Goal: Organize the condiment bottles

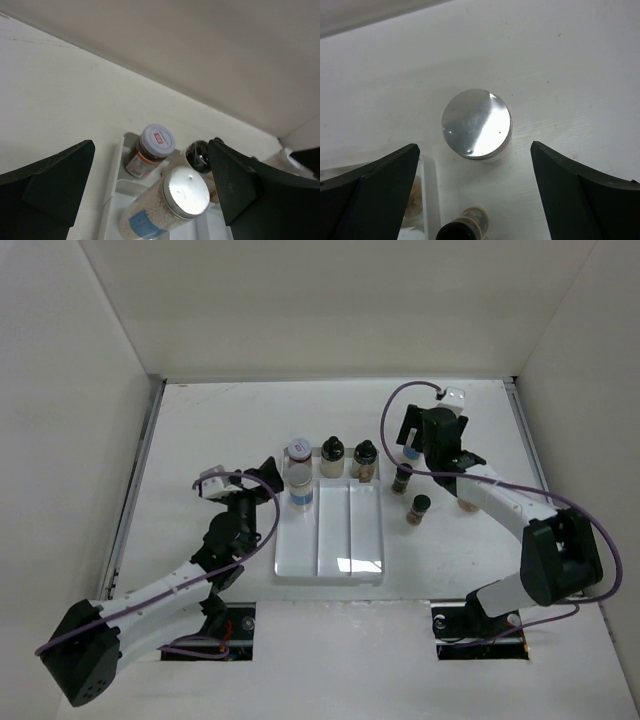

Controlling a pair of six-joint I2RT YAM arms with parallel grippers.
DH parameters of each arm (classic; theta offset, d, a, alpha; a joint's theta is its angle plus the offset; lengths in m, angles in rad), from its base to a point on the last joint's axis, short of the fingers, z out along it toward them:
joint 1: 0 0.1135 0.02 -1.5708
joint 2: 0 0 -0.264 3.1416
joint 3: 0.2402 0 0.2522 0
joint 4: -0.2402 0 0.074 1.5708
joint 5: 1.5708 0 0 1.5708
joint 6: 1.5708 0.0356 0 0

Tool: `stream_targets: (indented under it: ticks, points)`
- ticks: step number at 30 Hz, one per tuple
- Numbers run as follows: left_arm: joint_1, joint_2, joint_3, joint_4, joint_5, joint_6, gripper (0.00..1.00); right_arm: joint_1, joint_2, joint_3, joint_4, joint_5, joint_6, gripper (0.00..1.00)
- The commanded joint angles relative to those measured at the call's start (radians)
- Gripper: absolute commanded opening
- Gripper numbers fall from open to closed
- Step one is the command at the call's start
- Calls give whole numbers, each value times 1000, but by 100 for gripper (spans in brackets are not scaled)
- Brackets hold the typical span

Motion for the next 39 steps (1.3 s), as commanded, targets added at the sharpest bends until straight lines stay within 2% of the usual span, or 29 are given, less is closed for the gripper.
stream_targets:
  ticks: [1, 4, 7, 10, 13, 18, 20, 25, 30, 35, 39]
  points:
    - [53, -65, -90, 186, -86, -65, 100, -16, 56, 68, -17, -38, -21, 100]
    - [75, -111, -141, 186, -135, -133, 100, -25, 124, 100, -11, -38, -17, 100]
    - [93, -110, -155, 185, -151, -165, 100, -27, 162, 122, 24, -20, -18, 84]
    - [101, -110, -174, 185, -157, -189, 100, -22, 168, 116, 130, 15, -40, 65]
    - [125, -102, -183, 185, -168, -214, 100, -25, 147, 125, 162, 31, -52, 52]
    - [162, -69, -190, 168, -169, -261, 100, -12, -35, 88, 237, 52, -103, 50]
    - [174, -43, -181, 153, -162, -281, 100, 29, -126, 82, 235, 46, -126, 50]
    - [216, -19, -164, 96, -96, -343, 100, 183, -333, 16, 170, 9, -133, 50]
    - [294, -10, -144, -19, 8, -439, 100, 410, -479, -27, 66, -20, -117, 50]
    - [458, 66, -102, -160, 252, -597, 100, 654, -496, -45, 5, -26, -88, 50]
    - [536, 126, -94, -177, 326, -639, 100, 783, -415, -30, 20, -51, -23, 50]
